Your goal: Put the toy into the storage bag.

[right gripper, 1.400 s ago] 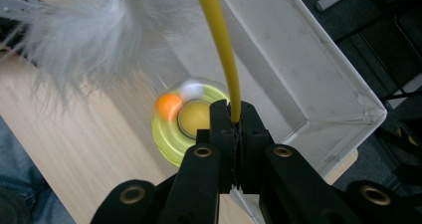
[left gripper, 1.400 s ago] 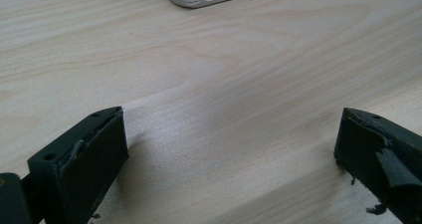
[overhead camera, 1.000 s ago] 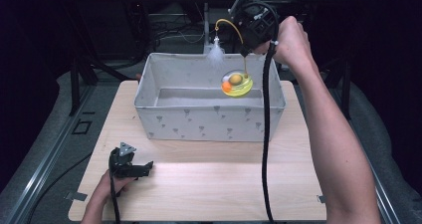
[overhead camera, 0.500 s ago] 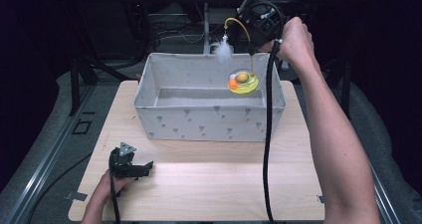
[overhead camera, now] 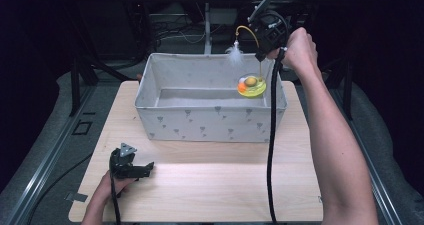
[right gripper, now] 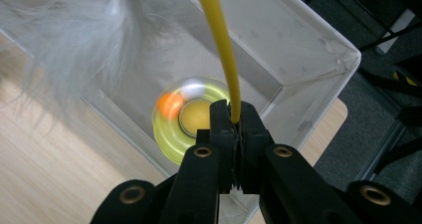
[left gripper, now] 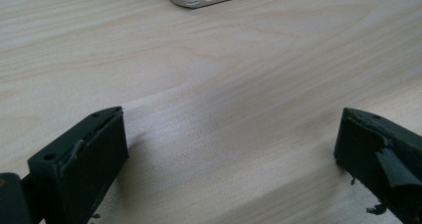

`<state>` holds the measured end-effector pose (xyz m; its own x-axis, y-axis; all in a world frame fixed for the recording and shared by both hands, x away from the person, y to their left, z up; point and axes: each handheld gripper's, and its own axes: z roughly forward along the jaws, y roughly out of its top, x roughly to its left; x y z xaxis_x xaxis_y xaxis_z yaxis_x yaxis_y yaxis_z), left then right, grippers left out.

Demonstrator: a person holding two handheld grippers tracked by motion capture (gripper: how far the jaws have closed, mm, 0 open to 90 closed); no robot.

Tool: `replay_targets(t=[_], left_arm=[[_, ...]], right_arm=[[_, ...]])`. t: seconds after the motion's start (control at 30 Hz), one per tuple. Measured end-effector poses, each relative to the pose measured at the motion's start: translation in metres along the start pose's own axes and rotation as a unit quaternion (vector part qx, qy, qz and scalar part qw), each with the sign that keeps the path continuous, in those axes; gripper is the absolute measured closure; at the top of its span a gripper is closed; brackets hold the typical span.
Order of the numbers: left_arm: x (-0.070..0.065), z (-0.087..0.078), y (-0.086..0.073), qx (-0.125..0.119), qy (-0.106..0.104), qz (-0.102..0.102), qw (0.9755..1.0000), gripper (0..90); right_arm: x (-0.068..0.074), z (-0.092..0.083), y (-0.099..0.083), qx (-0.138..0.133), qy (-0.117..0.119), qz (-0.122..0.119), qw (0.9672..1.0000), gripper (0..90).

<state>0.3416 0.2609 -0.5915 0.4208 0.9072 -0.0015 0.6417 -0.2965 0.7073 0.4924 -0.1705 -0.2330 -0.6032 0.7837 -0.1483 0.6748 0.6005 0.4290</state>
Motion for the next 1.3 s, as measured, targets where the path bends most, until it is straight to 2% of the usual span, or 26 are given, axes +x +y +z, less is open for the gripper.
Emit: replay_targets(t=[0.17, 0.37, 0.57, 1.07, 1.3], left_arm=[[0.0, 0.0, 0.0, 0.0, 0.0, 0.0, 1.0, 0.3], [0.0, 0.0, 0.0, 0.0, 0.0, 0.0, 1.0, 0.3], [0.0, 0.0, 0.0, 0.0, 0.0, 0.0, 1.0, 0.3], [0.0, 0.0, 0.0, 0.0, 0.0, 0.0, 1.0, 0.3], [0.0, 0.0, 0.0, 0.0, 0.0, 0.0, 1.0, 0.3]], right_arm=[[-0.009, 0.015, -0.008, 0.01, -0.001, 0.013, 0.9999, 88.9], [-0.014, 0.026, -0.015, 0.011, 0.003, 0.022, 0.9997, 88.9], [-0.019, 0.041, -0.024, 0.02, 0.008, 0.023, 0.9995, 88.9], [-0.023, 0.067, -0.052, 0.036, 0.021, 0.033, 0.9986, 88.9], [-0.023, 0.081, -0.067, 0.049, 0.034, 0.034, 0.9976, 89.0]])
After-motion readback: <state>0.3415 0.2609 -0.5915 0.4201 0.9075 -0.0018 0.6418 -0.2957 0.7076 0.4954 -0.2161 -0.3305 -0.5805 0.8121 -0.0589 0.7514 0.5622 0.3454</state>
